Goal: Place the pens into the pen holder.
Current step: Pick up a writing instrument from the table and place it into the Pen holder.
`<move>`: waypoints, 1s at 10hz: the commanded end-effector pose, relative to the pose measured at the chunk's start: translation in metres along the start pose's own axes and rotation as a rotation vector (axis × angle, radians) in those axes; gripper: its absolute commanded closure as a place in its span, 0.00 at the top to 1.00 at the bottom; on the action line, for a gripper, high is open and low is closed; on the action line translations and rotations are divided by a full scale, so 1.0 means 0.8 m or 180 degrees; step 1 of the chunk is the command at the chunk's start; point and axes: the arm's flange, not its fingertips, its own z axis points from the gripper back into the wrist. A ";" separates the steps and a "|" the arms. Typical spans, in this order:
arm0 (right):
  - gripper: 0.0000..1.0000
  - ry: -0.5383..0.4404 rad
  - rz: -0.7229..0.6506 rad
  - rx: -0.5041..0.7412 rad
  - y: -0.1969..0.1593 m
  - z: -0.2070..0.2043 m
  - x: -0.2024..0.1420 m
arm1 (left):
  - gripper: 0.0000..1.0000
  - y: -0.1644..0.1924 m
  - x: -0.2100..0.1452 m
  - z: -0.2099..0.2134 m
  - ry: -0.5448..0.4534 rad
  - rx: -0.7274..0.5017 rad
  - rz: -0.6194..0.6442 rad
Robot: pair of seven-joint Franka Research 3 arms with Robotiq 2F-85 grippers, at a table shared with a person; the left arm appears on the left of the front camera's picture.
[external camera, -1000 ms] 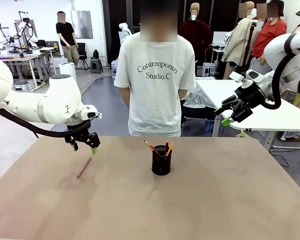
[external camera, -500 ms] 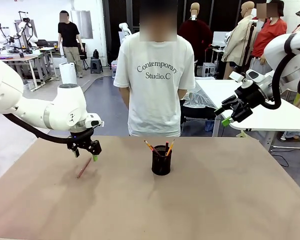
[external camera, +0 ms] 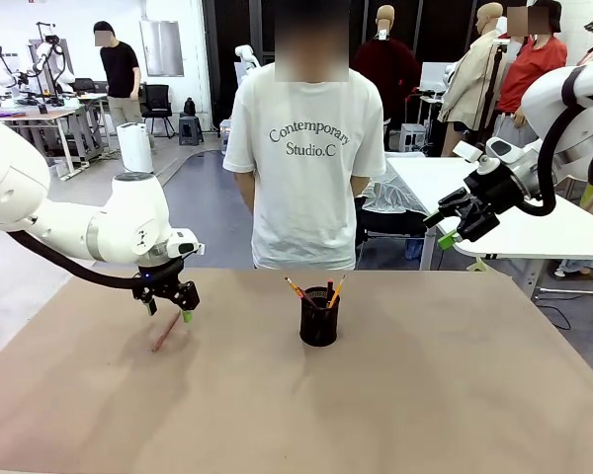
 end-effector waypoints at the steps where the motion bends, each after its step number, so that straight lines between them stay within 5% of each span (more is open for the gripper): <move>1: 1.00 0.0019 0.0022 -0.0017 0.000 0.002 0.003 | 0.69 0.000 0.000 -0.003 0.0006 0.0079 0.0009; 4: 1.00 0.0019 0.0022 -0.0017 0.000 0.002 0.003 | 0.09 -0.003 0.000 -0.007 0.0029 0.0104 0.0021; 5: 1.00 0.0019 0.0022 -0.0017 0.000 0.002 0.003 | 0.00 -0.003 0.000 -0.008 0.0040 0.0120 0.0031; 10: 1.00 0.0019 0.0022 -0.0017 0.000 0.002 0.003 | 0.00 -0.004 0.000 -0.011 0.0095 0.0215 0.0078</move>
